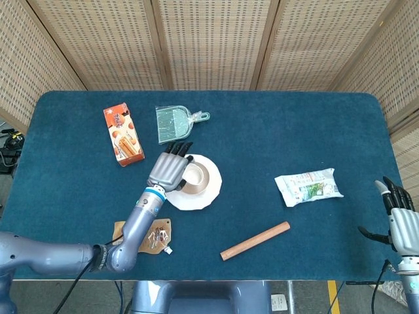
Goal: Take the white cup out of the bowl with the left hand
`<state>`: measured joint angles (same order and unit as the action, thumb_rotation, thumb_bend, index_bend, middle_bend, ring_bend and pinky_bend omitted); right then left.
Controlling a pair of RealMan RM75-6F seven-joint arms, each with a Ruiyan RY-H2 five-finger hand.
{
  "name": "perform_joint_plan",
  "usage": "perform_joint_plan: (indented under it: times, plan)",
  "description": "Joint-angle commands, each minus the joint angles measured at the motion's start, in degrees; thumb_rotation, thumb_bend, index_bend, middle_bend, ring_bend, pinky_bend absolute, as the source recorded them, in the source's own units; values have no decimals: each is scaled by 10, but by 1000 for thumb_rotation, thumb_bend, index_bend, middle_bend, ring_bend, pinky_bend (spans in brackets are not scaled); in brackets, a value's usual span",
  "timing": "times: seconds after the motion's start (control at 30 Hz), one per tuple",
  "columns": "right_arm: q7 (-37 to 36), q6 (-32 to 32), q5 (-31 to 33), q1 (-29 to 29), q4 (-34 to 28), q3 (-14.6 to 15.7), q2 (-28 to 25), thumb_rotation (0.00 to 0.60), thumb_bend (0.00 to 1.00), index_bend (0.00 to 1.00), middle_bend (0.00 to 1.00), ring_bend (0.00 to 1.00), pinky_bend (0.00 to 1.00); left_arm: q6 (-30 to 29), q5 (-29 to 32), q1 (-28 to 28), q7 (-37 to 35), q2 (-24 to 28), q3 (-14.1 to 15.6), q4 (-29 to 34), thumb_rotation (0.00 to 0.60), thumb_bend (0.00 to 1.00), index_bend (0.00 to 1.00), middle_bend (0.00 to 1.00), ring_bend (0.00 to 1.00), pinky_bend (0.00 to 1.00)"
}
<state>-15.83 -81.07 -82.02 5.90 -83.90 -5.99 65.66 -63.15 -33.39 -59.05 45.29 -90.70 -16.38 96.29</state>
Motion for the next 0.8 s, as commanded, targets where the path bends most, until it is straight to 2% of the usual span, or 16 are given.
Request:
perform_joint_plan:
  times: [0.03,0.2,0.43,0.6,0.8]
  plan:
    - [2,0,1,0,0,-1,0,600,129,0,0,0,0,-18,-36,31,-30,37,18,32,600,397,406,0,0,0]
    - [16,2,3,0,0,1,4,600,128,0,0,0,0,-25,-95,93,-95,88,70,40,600,396,406,0,0,0]
    - [37,5,2,2,-4,3,11,600,128,0,0,0,0,-2,-135,134,-152,107,106,6,600,391,403,0,0,0]
    - [49,7,0,3,-6,5,14,600,128,0,0,0,0,20,-144,148,-171,98,122,-25,600,376,393,0,0,0]
    - [57,2,-4,2,-9,8,16,600,129,0,0,0,0,35,-147,156,-183,82,127,-51,600,354,373,0,0,0]
